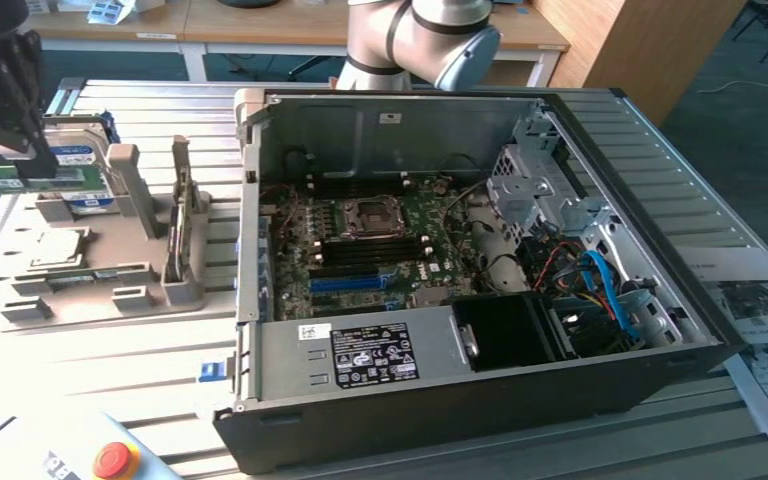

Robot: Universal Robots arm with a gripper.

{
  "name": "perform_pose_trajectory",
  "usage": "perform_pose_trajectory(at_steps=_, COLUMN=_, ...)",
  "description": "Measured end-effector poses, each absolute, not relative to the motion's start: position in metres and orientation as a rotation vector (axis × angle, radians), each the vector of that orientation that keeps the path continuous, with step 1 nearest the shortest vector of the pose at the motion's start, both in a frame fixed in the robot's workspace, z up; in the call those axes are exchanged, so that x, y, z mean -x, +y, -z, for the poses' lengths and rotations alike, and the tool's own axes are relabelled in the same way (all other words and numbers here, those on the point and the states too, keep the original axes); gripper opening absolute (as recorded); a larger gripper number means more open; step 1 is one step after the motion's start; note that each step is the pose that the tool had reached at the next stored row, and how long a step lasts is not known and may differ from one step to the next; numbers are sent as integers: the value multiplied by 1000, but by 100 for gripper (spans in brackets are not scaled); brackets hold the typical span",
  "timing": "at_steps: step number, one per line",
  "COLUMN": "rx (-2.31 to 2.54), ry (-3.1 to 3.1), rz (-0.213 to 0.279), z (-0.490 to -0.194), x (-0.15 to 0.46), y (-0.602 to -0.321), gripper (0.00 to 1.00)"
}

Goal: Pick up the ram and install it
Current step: 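Pick up the ram and move it above insertion slot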

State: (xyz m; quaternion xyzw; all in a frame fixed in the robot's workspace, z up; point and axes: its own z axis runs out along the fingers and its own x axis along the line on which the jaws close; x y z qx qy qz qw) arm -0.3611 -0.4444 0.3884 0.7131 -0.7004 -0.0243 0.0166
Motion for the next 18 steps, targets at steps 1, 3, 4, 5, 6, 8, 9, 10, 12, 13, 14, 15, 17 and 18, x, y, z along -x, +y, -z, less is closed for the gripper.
perform_pose_trajectory(at_steps=1, rx=-2217, ry=-2177, rz=76, z=-388, x=359, y=-445, gripper=12)
perform_pose_trajectory(at_steps=3, rx=-2217, ry=-2177, rz=76, z=-388, x=356, y=-445, gripper=12)
perform_pose_trajectory(at_steps=4, rx=-2217, ry=-2177, rz=76, z=-388, x=354, y=-445, gripper=12)
perform_pose_trajectory(at_steps=5, rx=-2217, ry=-2177, rz=77, z=-388, x=353, y=-445, gripper=12)
perform_pose_trajectory(at_steps=6, rx=-2217, ry=-2177, rz=77, z=-388, x=351, y=-445, gripper=12)
perform_pose_trajectory(at_steps=8, rx=-2216, ry=-2177, rz=77, z=-388, x=349, y=-446, gripper=12)
perform_pose_trajectory(at_steps=9, rx=-2216, ry=-2177, rz=77, z=-388, x=348, y=-446, gripper=12)
perform_pose_trajectory(at_steps=10, rx=-2216, ry=-2177, rz=77, z=-388, x=348, y=-446, gripper=12)
perform_pose_trajectory(at_steps=12, rx=-2216, ry=-2177, rz=77, z=-388, x=348, y=-446, gripper=12)
perform_pose_trajectory(at_steps=13, rx=-2216, ry=-2177, rz=77, z=-388, x=348, y=-446, gripper=12)
perform_pose_trajectory(at_steps=14, rx=-2216, ry=-2177, rz=77, z=-388, x=348, y=-446, gripper=12)
perform_pose_trajectory(at_steps=15, rx=-2215, ry=-2178, rz=77, z=-388, x=348, y=-446, gripper=12)
perform_pose_trajectory(at_steps=17, rx=-2206, ry=-2188, rz=77, z=-388, x=348, y=-446, gripper=12)
perform_pose_trajectory(at_steps=18, rx=-2205, ry=-2189, rz=77, z=-388, x=348, y=-446, gripper=12)
